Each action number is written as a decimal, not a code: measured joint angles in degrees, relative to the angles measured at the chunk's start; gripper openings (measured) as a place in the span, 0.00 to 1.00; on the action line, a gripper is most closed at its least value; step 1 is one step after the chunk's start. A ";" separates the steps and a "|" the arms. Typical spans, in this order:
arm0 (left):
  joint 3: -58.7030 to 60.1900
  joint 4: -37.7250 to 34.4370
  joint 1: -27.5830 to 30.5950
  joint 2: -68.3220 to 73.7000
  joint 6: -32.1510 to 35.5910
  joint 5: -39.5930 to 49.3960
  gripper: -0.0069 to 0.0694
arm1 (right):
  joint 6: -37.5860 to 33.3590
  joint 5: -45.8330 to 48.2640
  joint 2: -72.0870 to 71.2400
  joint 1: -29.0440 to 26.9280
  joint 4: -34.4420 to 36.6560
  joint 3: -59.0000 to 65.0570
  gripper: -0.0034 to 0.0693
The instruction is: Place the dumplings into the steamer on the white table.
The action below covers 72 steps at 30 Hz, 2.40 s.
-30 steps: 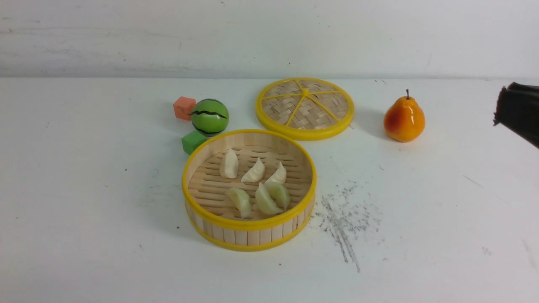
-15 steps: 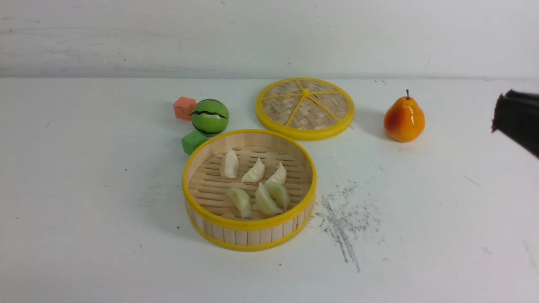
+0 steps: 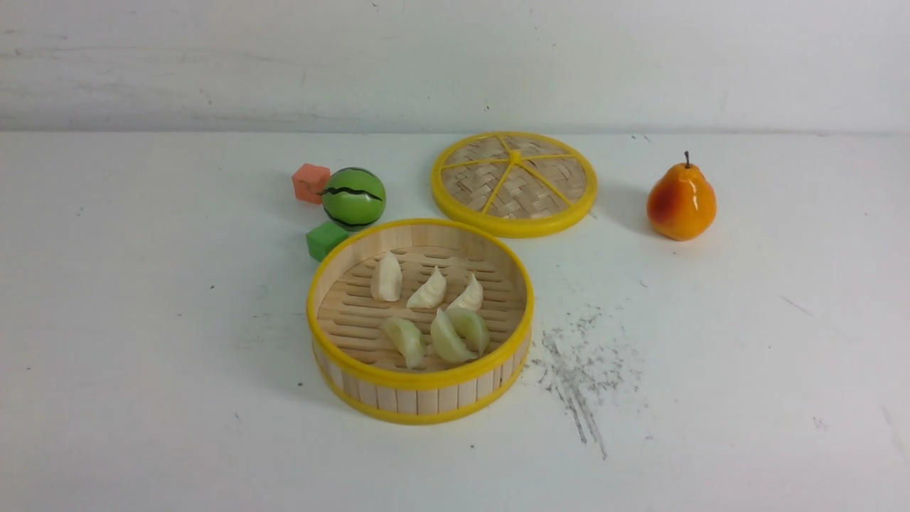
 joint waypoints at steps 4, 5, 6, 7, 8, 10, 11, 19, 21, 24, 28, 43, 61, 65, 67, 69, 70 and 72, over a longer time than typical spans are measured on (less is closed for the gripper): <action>0.00 0.00 0.00 0.00 0.00 0.00 0.31 | 3.66 3.36 -2.03 -4.73 -2.76 3.80 0.02; 0.00 0.00 0.00 0.00 0.00 0.00 0.31 | 3.55 3.86 -2.03 -5.12 -2.76 4.05 0.02; 0.00 0.00 0.00 0.00 0.00 0.00 0.31 | 3.04 4.33 -2.03 -5.61 -2.61 4.10 0.02; 0.00 0.00 0.00 0.00 0.00 0.00 0.31 | 2.20 4.45 -2.03 -5.93 -2.48 4.10 0.02; 0.00 0.00 0.00 0.00 0.00 0.00 0.31 | 1.81 4.60 -2.03 -6.00 -2.49 4.10 0.02; 0.00 0.00 0.00 0.00 0.00 0.00 0.31 | -0.58 5.33 -2.03 -6.15 -2.36 4.04 0.02; 0.00 0.00 0.00 0.00 0.00 0.00 0.32 | -1.25 5.59 -2.03 -6.15 -2.22 3.99 0.02; 0.00 0.00 0.00 0.00 0.00 0.00 0.33 | -2.12 6.93 -2.03 -6.15 -2.03 3.74 0.02; 0.00 0.00 0.00 0.00 0.00 0.00 0.33 | -2.17 6.92 -2.03 -6.15 -1.98 3.74 0.02; 0.00 0.00 0.00 0.00 0.00 0.00 0.33 | -2.17 6.92 -2.03 -6.15 -1.81 3.69 0.02; 0.00 0.00 0.00 0.00 0.00 0.00 0.33 | -2.17 6.92 -2.03 -6.15 -1.81 3.69 0.02; 0.00 0.00 0.00 0.00 0.00 0.00 0.36 | -2.17 6.92 -2.03 -6.15 -1.81 3.69 0.03; 5.71 4.72 1.95 0.00 -1.35 -10.60 0.34 | -2.34 6.94 -2.03 -6.15 -1.81 3.69 0.06; 13.93 2.09 9.82 0.00 -3.48 -24.69 0.14 | -2.34 6.94 -2.03 -6.15 -1.81 3.69 0.06; 17.66 -0.04 13.66 0.00 -3.47 -30.16 0.07 | -2.34 6.94 -2.03 -6.15 -1.81 3.69 0.07; 21.77 -2.48 18.09 0.00 -3.33 -34.06 0.07 | -2.34 6.94 -2.03 -6.15 -1.81 3.69 0.07; 23.84 -3.14 19.94 0.00 -3.20 -35.48 0.07 | -2.34 6.94 -2.03 -6.15 -1.81 3.69 0.08; 27.12 -3.17 22.45 -0.06 -3.01 -36.79 0.07 | -2.34 6.94 -2.03 -6.15 -1.81 3.69 0.08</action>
